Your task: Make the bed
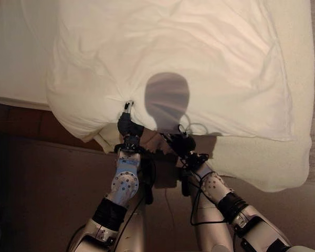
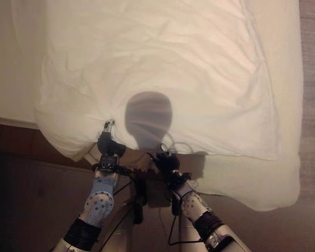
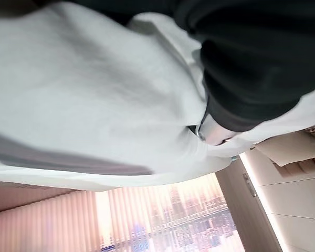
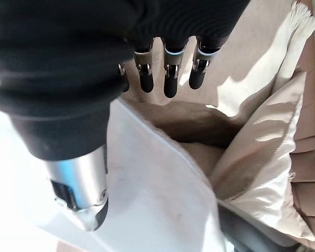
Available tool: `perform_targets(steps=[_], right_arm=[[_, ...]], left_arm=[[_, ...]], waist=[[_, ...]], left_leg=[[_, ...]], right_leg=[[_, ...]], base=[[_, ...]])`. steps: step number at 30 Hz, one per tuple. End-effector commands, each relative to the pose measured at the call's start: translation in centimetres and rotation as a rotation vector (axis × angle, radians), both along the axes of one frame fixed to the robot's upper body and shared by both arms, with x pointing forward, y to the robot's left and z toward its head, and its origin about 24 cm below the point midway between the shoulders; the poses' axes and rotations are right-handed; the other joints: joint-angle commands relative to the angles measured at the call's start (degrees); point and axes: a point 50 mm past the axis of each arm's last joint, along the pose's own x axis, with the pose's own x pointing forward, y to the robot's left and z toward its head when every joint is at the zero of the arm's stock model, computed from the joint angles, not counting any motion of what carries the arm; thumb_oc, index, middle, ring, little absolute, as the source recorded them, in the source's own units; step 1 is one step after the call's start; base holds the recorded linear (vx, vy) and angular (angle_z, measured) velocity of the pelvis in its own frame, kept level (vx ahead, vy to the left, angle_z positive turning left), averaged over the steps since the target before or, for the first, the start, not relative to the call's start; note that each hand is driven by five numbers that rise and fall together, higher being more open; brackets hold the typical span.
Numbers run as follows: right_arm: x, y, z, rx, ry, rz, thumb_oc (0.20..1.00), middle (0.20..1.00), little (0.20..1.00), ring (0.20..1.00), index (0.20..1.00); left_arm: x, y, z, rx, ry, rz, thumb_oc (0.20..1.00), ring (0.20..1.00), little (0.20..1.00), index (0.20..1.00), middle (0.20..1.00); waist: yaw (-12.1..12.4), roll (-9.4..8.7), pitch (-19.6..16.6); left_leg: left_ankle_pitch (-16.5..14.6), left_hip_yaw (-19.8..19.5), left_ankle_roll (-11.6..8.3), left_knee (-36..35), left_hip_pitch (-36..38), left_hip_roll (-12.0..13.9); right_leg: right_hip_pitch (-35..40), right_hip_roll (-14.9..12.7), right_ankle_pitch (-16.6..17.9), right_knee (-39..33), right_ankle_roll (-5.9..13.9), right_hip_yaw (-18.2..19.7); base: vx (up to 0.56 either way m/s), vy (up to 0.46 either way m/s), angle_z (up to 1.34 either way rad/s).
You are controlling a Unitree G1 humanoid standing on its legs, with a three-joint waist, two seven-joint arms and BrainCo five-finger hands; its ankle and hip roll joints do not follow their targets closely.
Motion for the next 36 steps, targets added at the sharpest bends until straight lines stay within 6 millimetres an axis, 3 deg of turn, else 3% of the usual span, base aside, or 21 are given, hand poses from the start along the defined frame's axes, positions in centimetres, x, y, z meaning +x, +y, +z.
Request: perform_targets(steps=[1, 4, 8, 16, 22, 23, 24, 25, 36], right_arm=[[0.4, -1.2, 2.2, 0.170, -0.035, -0.141, 1.000, 1.000, 1.000, 1.000, 1.000], [0.9, -3.9, 2.7, 0.242, -0.003, -0.303, 1.000, 1.000, 1.000, 1.000, 1.000], [1.1, -5.9, 2.7, 0.255, 0.023, -0.403, 1.000, 1.000, 1.000, 1.000, 1.000], [1.8, -12.1, 0.4, 0.231, 0.257, -0.714, 1.000, 1.000, 1.000, 1.000, 1.000], [2.4, -15.7, 1.3, 0.231, 0.279, -0.839, 1.000, 1.000, 1.000, 1.000, 1.000], [2.4, -17.8, 1.7, 0.194, 0.272, -0.883, 1.000, 1.000, 1.000, 1.000, 1.000], [2.4, -17.8, 1.8, 0.195, 0.271, -0.882, 1.000, 1.000, 1.000, 1.000, 1.000], [2.3, -19.1, 2.0, 0.180, 0.269, -0.911, 1.000, 1.000, 1.000, 1.000, 1.000], [1.2, -23.1, 3.9, 0.164, 0.210, -1.029, 1.000, 1.000, 1.000, 1.000, 1.000]], left_arm=[[-1.8, 1.2, 4.8, -0.016, -0.252, 0.106, 0.200, 0.200, 0.200, 0.200, 0.200], [-1.7, 2.3, 4.7, 0.011, -0.233, 0.162, 0.200, 0.200, 0.200, 0.200, 0.200], [-1.8, 3.1, 4.8, 0.028, -0.232, 0.202, 0.200, 0.200, 0.200, 0.200, 0.200], [-2.0, 4.9, 5.0, 0.083, -0.229, 0.257, 0.200, 0.200, 0.200, 0.200, 0.200], [-2.4, 6.1, 5.1, 0.100, -0.232, 0.299, 0.200, 0.200, 0.200, 0.200, 0.200], [-2.5, 6.7, 5.0, 0.109, -0.233, 0.320, 0.200, 0.200, 0.200, 0.200, 0.200], [-2.5, 6.7, 5.1, 0.108, -0.235, 0.320, 0.200, 0.200, 0.200, 0.200, 0.200], [-2.5, 6.9, 5.1, 0.109, -0.235, 0.328, 0.200, 0.200, 0.200, 0.200, 0.200], [-2.7, 8.1, 5.4, 0.117, -0.239, 0.384, 0.200, 0.200, 0.200, 0.200, 0.200]], waist=[[-0.12, 3.09, -3.75], [-0.29, 3.11, -3.80], [-0.31, 3.05, -3.96], [-0.12, 3.30, -4.48], [0.30, 3.40, -4.51], [0.15, 3.28, -4.34], [0.17, 3.27, -4.35], [-0.01, 3.05, -4.41], [-0.83, 2.48, -4.28]], left_leg=[[-0.70, -1.23, -0.88, 1.68, -2.06, -0.13], [-0.95, -1.28, -0.79, 1.84, -2.07, -0.13], [-1.11, -1.25, -0.81, 2.01, -2.19, 0.01], [-1.35, -0.99, -0.97, 2.61, -2.62, 0.31], [-1.36, -0.54, -1.12, 2.79, -2.89, 0.53], [-1.77, -0.45, -1.29, 2.99, -2.73, 0.77], [-1.45, -0.40, -1.24, 2.96, -2.96, 0.78], [-1.30, -0.27, -1.43, 2.99, -3.06, 0.84], [-1.15, -0.15, -1.83, 2.93, -2.81, 1.10]], right_leg=[[2.02, -0.57, 5.62, -5.36, 7.24, 2.31], [1.89, -0.59, 5.52, -5.08, 7.29, 2.28], [1.76, -0.54, 5.44, -4.99, 7.27, 2.39], [1.12, -0.58, 5.41, -4.54, 7.27, 2.44], [0.73, -0.67, 5.53, -4.36, 7.33, 2.39], [0.75, -0.66, 5.08, -4.00, 7.31, 2.41], [0.53, -0.66, 5.40, -4.10, 7.28, 2.45], [0.44, -0.67, 5.46, -4.05, 7.26, 2.38], [0.43, -0.51, 5.48, -4.03, 7.31, 2.36]], base=[[0.00, 0.000, 0.00], [0.00, 0.000, 0.00], [0.00, 0.000, 0.00], [0.00, 0.000, 0.00], [0.00, 0.001, -0.01], [0.00, 0.000, 0.00], [0.00, 0.000, 0.00], [0.00, 0.000, 0.00], [0.00, 0.000, 0.00]])
